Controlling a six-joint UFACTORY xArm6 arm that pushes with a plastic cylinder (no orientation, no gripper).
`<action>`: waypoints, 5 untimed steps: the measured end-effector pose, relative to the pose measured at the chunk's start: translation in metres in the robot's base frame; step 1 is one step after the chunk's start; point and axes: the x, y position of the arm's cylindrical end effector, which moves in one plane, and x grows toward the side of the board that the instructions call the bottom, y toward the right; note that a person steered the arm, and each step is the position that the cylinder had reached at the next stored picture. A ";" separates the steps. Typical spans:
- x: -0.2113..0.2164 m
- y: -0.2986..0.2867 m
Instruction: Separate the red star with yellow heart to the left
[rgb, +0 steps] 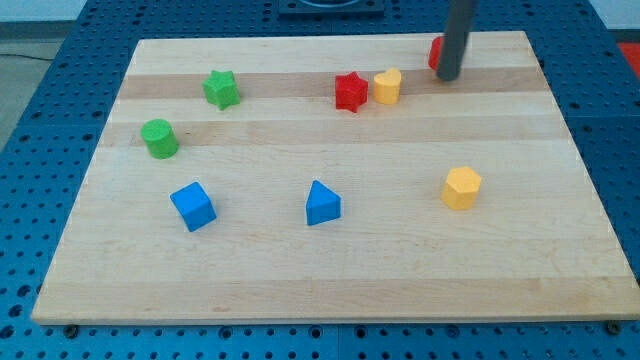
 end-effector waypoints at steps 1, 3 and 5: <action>0.010 0.013; 0.050 -0.037; 0.052 -0.103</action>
